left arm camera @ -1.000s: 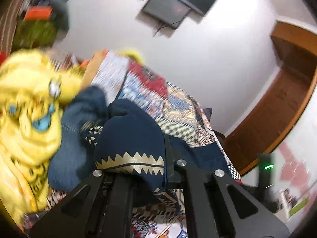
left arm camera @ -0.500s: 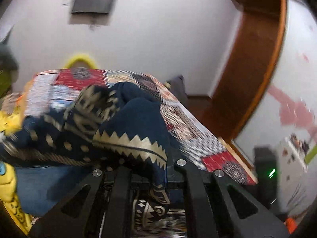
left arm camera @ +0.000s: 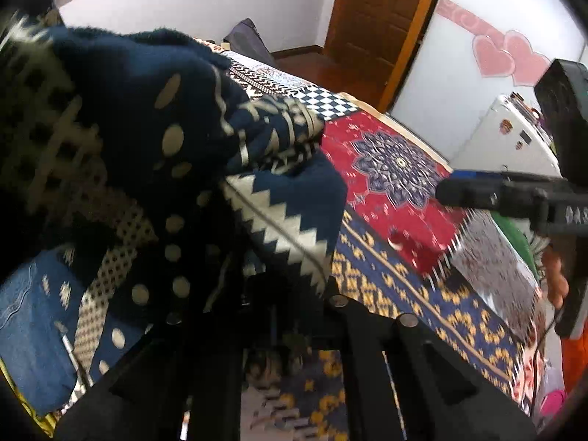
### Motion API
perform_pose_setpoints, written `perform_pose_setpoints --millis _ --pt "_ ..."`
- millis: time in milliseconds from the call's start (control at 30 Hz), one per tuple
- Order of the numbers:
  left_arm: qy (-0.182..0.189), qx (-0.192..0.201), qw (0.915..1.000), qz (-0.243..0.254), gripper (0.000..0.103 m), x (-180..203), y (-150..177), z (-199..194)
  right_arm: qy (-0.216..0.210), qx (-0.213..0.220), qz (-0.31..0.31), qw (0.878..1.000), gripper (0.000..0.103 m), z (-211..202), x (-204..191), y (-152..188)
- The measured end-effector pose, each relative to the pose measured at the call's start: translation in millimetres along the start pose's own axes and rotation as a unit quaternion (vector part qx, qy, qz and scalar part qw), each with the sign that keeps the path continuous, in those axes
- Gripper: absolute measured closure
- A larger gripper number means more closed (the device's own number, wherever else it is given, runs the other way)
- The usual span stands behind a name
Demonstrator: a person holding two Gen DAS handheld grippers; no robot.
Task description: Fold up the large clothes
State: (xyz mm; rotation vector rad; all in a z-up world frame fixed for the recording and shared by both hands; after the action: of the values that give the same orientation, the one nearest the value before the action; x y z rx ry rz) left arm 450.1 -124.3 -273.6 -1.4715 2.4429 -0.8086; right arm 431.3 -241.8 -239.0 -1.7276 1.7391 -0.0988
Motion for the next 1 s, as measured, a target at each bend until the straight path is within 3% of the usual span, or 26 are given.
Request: perform_pose_setpoints --millis 67,133,233,400,567,733,800,1000 --pt "0.015 -0.003 0.9999 -0.007 0.061 2.1 6.9 -12.5 -0.006 0.004 -0.001 1.000 0.033 -3.6 -4.7 0.5" --pt "0.023 0.013 0.9995 -0.015 0.052 4.5 14.2 -32.4 -0.011 0.008 -0.005 1.000 0.033 -6.8 -11.1 1.8" --pt "0.001 0.035 0.9990 -0.026 0.045 -8.1 30.1 -60.5 -0.023 0.013 -0.021 0.999 0.033 -12.7 -30.1 4.0" --pt "-0.059 0.059 0.9958 -0.039 0.041 -46.6 49.8 -100.9 -0.042 0.014 -0.087 0.995 0.033 -16.1 -80.4 10.3" --pt "-0.130 0.059 0.9864 -0.082 0.041 -97.9 53.7 -111.6 -0.035 0.011 -0.169 0.985 0.032 1.9 -133.1 15.7" --pt "-0.119 0.083 0.9773 -0.154 0.041 -152.3 56.3 -117.5 -0.006 0.028 -0.215 0.976 0.032 31.0 -168.1 4.9" --pt "-0.112 0.084 0.9755 -0.170 0.041 -153.8 49.7 -106.3 -0.003 0.032 -0.215 0.976 0.032 41.3 -175.7 -4.9" --pt "-0.088 0.092 0.9724 -0.195 0.041 -172.7 19.3 -73.8 -0.042 0.034 -0.160 0.986 0.032 60.5 -174.4 -54.5"
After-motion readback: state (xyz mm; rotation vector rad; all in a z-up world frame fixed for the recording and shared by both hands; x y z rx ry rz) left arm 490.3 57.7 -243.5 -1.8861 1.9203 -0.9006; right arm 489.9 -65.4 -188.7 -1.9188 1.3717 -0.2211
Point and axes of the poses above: each gripper's, at about its wrist camera, not at the fingertips, and z roughly the way its jaws point, x to its right, y to its underside, the point moved 8 cm from there along z, roughly the way its jaws point
